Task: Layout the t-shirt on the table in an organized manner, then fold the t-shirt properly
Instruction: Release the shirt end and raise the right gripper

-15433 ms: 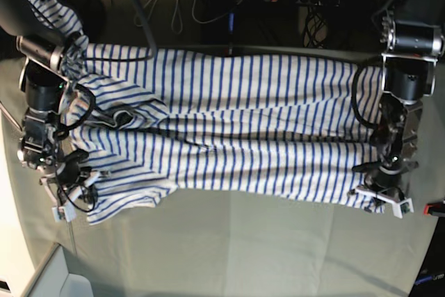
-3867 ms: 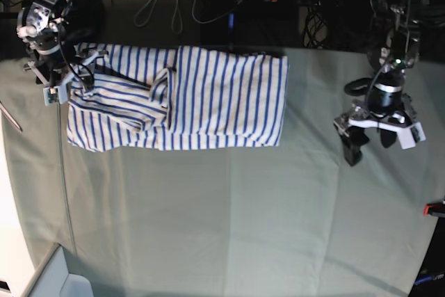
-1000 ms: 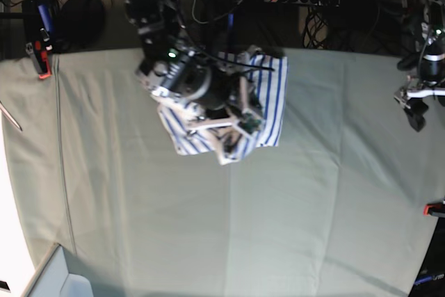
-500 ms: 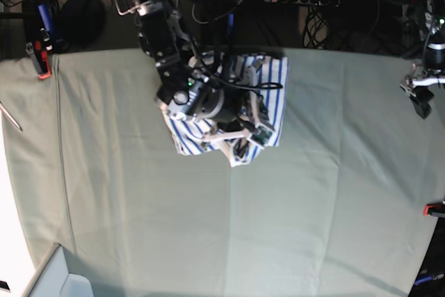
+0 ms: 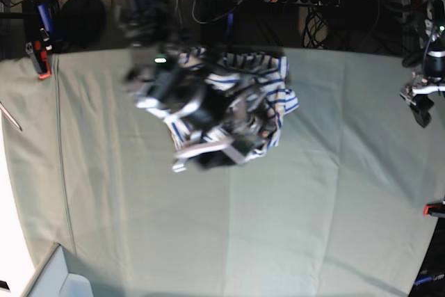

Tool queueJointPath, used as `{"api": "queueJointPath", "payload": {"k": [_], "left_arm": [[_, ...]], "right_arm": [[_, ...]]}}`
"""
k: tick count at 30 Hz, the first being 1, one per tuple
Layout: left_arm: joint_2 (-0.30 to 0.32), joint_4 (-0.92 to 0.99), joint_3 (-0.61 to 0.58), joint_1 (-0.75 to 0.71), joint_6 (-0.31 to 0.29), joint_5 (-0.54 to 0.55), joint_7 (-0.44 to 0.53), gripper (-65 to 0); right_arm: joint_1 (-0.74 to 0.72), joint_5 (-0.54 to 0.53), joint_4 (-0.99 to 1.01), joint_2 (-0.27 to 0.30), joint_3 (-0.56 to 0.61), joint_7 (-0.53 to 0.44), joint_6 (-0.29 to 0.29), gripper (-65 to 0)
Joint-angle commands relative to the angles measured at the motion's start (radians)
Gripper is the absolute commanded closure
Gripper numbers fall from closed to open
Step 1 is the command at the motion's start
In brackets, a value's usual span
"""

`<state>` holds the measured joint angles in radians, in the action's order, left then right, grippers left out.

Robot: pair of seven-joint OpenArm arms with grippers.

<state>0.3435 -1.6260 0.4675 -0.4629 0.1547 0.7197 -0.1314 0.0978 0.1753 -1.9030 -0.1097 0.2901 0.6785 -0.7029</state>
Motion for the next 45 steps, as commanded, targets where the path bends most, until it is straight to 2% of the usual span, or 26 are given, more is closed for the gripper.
{"api": "queueJointPath", "payload": {"k": [1, 4, 8, 9, 13, 17, 23, 28, 30, 33, 40, 45], "left_arm": [[0.015, -0.016, 0.006, -0.003, -0.002, -0.005, 0.026, -56.3], [0.015, -0.010, 0.006, 0.013, -0.002, -0.005, 0.026, -56.3], [0.013, -0.009, 0.006, 0.025, -0.002, -0.005, 0.025, -56.3], [0.013, -0.009, 0.006, 0.025, -0.002, -0.005, 0.025, -56.3], [0.013, -0.007, 0.006, 0.031, -0.002, -0.005, 0.025, -56.3], [0.016, -0.009, -0.013, 0.042, -0.002, -0.005, 0.025, -56.3], [0.015, -0.010, -0.014, 0.039, -0.002, -0.005, 0.025, -56.3], [0.015, -0.009, -0.008, 0.037, -0.002, -0.005, 0.025, -56.3], [0.015, -0.009, -0.008, 0.036, -0.002, -0.005, 0.025, -56.3], [0.016, -0.007, -0.008, 0.036, -0.002, -0.005, 0.025, -56.3], [0.016, -0.007, -0.008, 0.036, -0.002, -0.005, 0.025, -56.3], [0.015, -0.018, -0.013, 0.036, -0.002, -0.001, 0.025, -56.3]], "right_arm": [[0.000, -0.004, -0.028, 0.014, -0.029, 0.000, 0.005, -36.3], [0.000, -0.004, -0.039, 0.058, -0.144, 0.005, 0.005, -22.7], [0.052, -0.004, -0.037, 0.069, -0.322, 0.005, 0.005, -0.9], [0.066, -0.004, -0.036, 0.069, -0.349, 0.005, 0.005, 0.0], [0.125, -0.006, -0.010, 0.069, -0.369, -0.001, 0.005, 0.0], [0.162, -0.006, 0.052, 0.069, -0.302, 0.002, 0.005, 0.0], [0.240, -0.006, 0.023, 0.078, -0.064, -0.007, 0.005, 0.0], [0.267, -0.006, -0.037, 0.132, 0.142, -0.007, 0.005, 0.0], [0.267, -0.006, -0.071, 0.161, 0.188, -0.006, 0.005, 0.0], [0.267, -0.004, -0.109, 0.181, 0.177, -0.006, 0.005, 0.0], [0.253, -0.004, -0.115, 0.173, -0.032, -0.007, 0.005, 0.0], [0.240, -0.004, -0.114, 0.173, -0.108, -0.007, 0.005, 0.0]]}}
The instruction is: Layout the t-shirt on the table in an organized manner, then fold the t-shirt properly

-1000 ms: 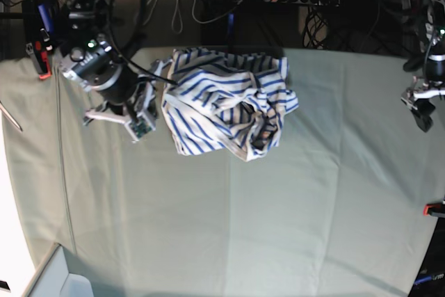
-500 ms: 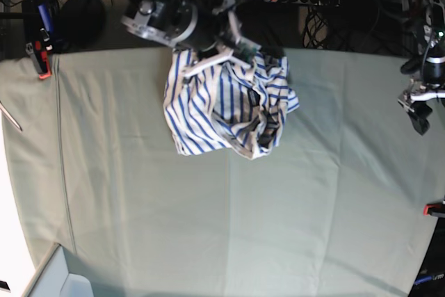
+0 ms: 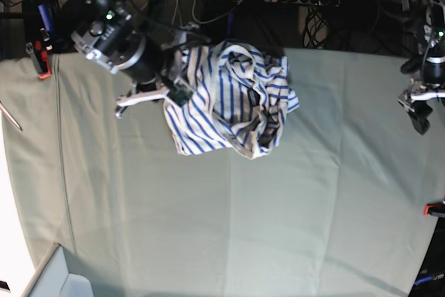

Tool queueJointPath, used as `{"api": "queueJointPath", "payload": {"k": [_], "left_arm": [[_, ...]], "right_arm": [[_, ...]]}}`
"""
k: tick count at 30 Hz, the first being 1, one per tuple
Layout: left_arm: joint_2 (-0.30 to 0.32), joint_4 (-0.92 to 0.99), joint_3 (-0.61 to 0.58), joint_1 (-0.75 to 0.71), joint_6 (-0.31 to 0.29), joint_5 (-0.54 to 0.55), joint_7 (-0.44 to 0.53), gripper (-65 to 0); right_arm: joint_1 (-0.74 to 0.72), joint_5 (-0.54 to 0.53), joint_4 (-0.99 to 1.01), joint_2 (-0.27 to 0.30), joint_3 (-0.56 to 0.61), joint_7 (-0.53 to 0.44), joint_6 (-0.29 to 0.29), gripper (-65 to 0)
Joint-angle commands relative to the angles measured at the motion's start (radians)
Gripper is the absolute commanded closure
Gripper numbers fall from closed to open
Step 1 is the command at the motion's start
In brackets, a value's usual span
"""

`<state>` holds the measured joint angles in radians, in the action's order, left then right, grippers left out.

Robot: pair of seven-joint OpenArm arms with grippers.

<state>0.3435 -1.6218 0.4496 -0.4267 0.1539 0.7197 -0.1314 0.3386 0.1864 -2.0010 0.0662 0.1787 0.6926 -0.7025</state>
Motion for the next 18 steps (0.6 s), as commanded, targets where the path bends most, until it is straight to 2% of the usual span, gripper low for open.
{"api": "queueJointPath", "payload": {"k": [1, 4, 13, 18], "left_arm": [[0.015, -0.024, 0.004, -0.001, -0.001, 0.004, 0.025, -56.3], [0.013, -0.024, 0.004, 0.001, -0.001, 0.004, 0.025, -56.3], [0.013, -0.025, -0.021, 0.001, -0.001, -0.001, 0.025, -56.3], [0.016, -0.025, -0.018, 0.001, -0.001, -0.004, 0.025, -56.3]], "right_arm": [[0.000, -0.015, -0.011, -0.003, 0.003, -0.021, 0.004, 0.0], [0.006, -0.017, 0.010, -0.009, 0.023, -0.020, 0.004, 0.0], [-0.003, -0.015, 0.182, -0.111, 0.209, -0.043, 0.004, 0.0], [-0.002, -0.015, 0.251, -0.121, 0.312, -0.090, 0.004, 0.0]]}}
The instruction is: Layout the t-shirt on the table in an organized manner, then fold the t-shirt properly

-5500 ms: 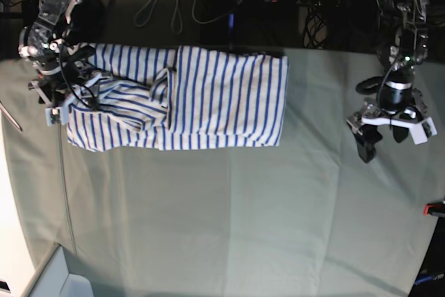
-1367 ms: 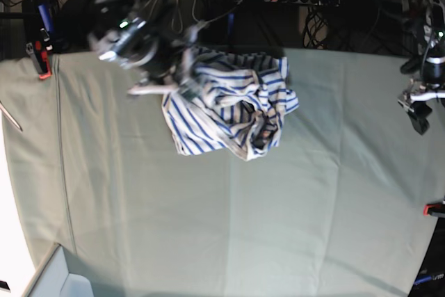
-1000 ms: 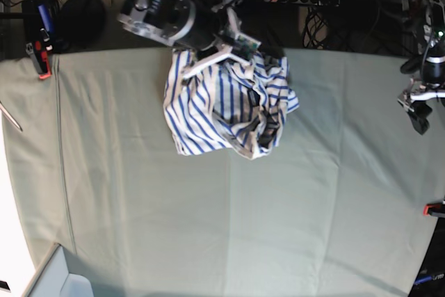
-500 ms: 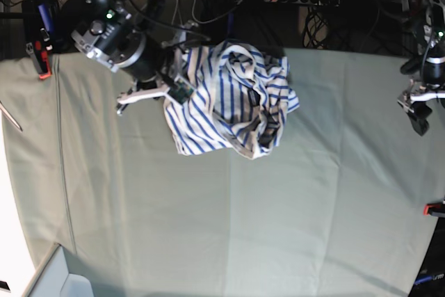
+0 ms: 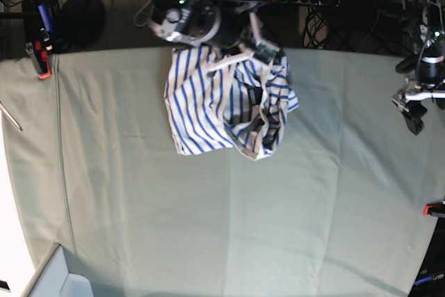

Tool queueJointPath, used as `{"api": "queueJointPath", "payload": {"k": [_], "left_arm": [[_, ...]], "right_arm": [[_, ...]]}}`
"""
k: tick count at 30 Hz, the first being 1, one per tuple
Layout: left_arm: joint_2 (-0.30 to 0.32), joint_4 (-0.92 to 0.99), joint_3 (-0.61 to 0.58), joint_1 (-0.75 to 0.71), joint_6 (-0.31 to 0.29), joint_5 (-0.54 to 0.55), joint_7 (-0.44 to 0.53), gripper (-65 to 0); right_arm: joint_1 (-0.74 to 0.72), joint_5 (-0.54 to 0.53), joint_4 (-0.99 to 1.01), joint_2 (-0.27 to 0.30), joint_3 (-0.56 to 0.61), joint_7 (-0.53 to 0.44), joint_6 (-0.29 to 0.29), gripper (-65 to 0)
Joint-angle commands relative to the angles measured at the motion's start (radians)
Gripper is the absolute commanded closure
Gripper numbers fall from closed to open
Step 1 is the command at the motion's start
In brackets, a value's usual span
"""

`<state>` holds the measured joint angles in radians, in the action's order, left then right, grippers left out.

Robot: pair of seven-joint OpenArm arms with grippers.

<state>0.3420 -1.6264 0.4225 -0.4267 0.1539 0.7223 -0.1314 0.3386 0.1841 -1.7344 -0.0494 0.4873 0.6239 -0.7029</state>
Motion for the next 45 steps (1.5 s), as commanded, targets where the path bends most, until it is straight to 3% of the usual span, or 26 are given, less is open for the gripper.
{"api": "queueJointPath", "payload": {"k": [1, 4, 7, 11, 16, 24, 29, 34, 38, 41, 45], "left_arm": [[0.019, -0.019, 0.009, 0.001, -0.001, -0.007, 0.025, -56.3], [0.022, -0.013, 0.009, 0.001, -0.001, -0.007, 0.025, -56.3], [0.024, -0.008, 0.011, 0.001, -0.001, -0.007, 0.025, -56.3], [0.024, -0.007, 0.011, 0.001, -0.001, -0.008, 0.025, -56.4], [0.022, -0.007, 0.011, 0.001, -0.001, -0.008, 0.025, -56.4], [0.024, -0.005, 0.011, -0.001, -0.001, -0.010, 0.025, -56.4], [0.024, -0.005, 0.011, -0.001, -0.001, -0.010, 0.025, -56.4], [0.024, 0.002, 0.011, -0.001, -0.001, -0.010, 0.025, -56.4], [0.024, 0.010, 0.011, -0.001, -0.001, -0.010, 0.025, -56.4], [0.024, 0.010, 0.011, -0.001, -0.001, -0.010, 0.025, -56.4], [0.019, -0.007, 0.003, -0.022, -0.001, -0.008, 0.025, -56.3]], "right_arm": [[-0.002, -0.013, -0.006, -0.005, 0.018, -0.028, 0.005, 0.0], [0.004, -0.010, -0.011, 0.003, 0.038, -0.028, 0.005, 0.0], [0.007, -0.010, -0.098, 0.050, 0.029, -0.020, 0.005, 0.0], [0.004, -0.013, -0.213, 0.087, -0.037, -0.019, 0.005, 0.0], [-0.048, -0.013, -0.157, 0.044, -0.128, -0.019, 0.005, 0.0], [-0.100, -0.013, 0.095, -0.019, -0.085, -0.037, 0.005, 0.0], [-0.088, -0.013, 0.167, -0.043, -0.062, -0.103, 0.005, 0.0], [-0.066, -0.011, 0.115, -0.034, 0.047, -0.106, 0.005, 0.0], [-0.052, -0.011, 0.009, -0.031, 0.050, -0.100, 0.005, 0.0], [-0.060, -0.013, -0.062, -0.004, 0.015, -0.095, 0.005, 0.0], [-0.091, -0.013, -0.101, -0.010, -0.106, -0.095, 0.005, 0.0]]}}
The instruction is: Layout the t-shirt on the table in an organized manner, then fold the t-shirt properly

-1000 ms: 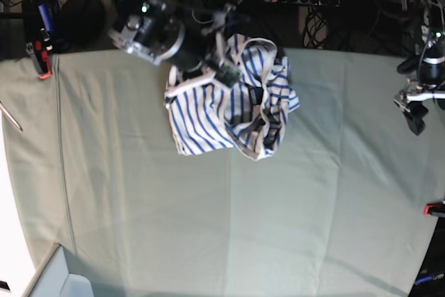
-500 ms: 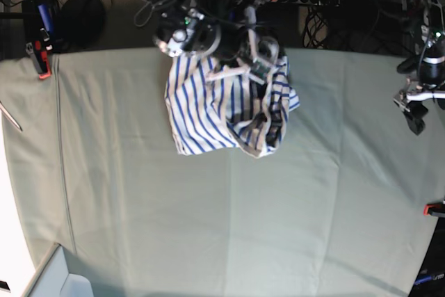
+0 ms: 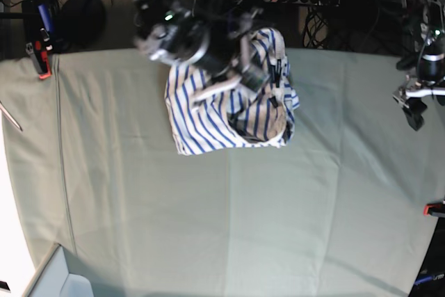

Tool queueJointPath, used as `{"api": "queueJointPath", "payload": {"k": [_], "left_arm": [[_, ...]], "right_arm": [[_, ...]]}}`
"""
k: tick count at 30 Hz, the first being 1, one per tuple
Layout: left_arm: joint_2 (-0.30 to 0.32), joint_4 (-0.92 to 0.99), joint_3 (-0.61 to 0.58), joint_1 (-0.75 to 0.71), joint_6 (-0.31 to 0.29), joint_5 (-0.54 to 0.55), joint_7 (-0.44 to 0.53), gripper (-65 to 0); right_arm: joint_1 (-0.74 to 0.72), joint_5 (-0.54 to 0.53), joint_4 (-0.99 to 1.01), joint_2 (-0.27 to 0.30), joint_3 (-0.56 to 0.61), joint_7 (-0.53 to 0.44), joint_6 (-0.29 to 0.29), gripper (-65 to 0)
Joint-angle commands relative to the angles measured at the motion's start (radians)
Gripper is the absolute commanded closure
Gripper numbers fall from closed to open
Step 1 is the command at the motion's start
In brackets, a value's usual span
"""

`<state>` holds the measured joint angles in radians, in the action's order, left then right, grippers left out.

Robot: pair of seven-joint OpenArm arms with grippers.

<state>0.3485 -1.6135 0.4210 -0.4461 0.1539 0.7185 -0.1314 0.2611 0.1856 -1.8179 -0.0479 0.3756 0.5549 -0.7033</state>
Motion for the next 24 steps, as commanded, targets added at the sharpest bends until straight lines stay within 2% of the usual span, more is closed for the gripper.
{"api": "queueJointPath", "payload": {"k": [1, 5, 8, 11, 16, 23, 24], "left_arm": [[0.011, -0.026, 0.003, -0.003, -0.001, -0.004, 0.025, -56.3], [0.010, -0.031, 0.003, -0.001, -0.001, -0.004, 0.025, -56.3], [0.010, -0.029, 0.008, -0.003, -0.001, -0.004, 0.025, -56.3], [0.010, -0.028, 0.009, -0.006, -0.001, -0.004, 0.025, -56.3], [0.010, -0.032, 0.011, -0.035, -0.001, -0.004, 0.025, -56.3], [0.010, -0.032, 0.006, -0.036, -0.001, -0.004, 0.025, -56.3], [0.010, -0.032, 0.006, -0.036, -0.001, -0.004, 0.025, -56.3]], "right_arm": [[-0.035, -0.015, -0.010, -0.019, -0.016, -0.026, 0.005, 0.0], [-0.130, -0.015, 0.057, -0.053, -0.088, -0.026, 0.005, 0.0], [-0.199, -0.015, 0.137, -0.068, -0.085, -0.026, 0.005, 0.0], [-0.286, -0.015, 0.280, -0.106, -0.069, -0.031, 0.005, 0.0], [-0.415, -0.015, 0.524, -0.109, -0.059, -0.042, 0.005, 0.0], [-0.530, -0.016, 0.806, -0.109, -0.063, -0.212, 0.005, 0.0], [-0.538, -0.016, 0.826, -0.109, -0.065, -0.230, 0.037, 0.0]]}}
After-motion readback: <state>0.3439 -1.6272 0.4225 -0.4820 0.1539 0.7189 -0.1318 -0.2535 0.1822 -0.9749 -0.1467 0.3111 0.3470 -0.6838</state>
